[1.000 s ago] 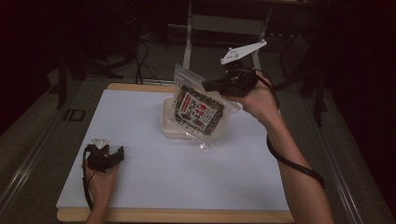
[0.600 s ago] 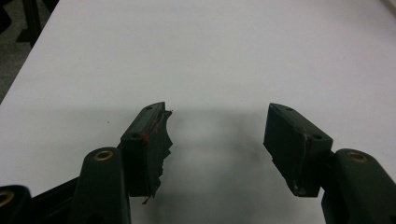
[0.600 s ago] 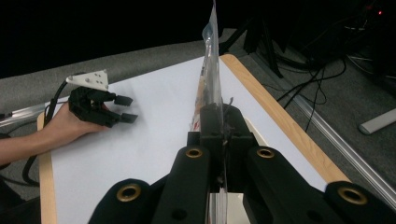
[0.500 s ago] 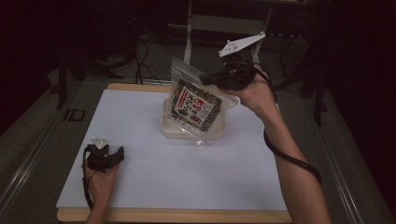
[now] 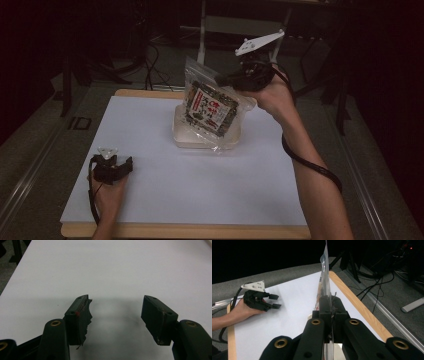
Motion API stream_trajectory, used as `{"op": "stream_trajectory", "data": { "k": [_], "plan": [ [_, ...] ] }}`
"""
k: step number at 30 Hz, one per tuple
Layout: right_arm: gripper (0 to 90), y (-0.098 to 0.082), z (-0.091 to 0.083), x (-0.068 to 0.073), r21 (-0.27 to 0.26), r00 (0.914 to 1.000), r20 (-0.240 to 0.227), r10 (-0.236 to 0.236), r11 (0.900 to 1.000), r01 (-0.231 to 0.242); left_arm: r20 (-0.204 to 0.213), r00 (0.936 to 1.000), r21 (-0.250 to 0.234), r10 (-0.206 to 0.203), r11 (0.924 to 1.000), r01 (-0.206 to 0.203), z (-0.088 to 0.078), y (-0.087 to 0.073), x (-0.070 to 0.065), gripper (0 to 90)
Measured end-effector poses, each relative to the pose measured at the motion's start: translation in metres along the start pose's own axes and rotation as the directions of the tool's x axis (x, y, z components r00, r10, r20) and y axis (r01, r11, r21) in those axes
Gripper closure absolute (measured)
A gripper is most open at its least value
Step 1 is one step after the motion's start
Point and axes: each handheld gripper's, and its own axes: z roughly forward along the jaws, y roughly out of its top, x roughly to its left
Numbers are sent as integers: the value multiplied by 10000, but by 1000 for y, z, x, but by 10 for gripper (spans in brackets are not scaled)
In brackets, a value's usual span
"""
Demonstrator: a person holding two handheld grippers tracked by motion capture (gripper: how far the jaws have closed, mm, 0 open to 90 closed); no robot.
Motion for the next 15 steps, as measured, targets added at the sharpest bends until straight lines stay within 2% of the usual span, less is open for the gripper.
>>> {"op": "stream_trajectory", "data": {
  "k": [8, 15],
  "plan": [
    [896, 2, 2, -6, -145, 9999, 10, 128, 9998, -128, 13, 10000, 22, -11, 10000, 11, 0, 0, 0, 398],
    [896, -2, 15, -12, -178, 9998, 38, 219, 9996, -218, 17, 10000, 39, -83, 10000, 83, 0, 0, 0, 398]
  ]
}}
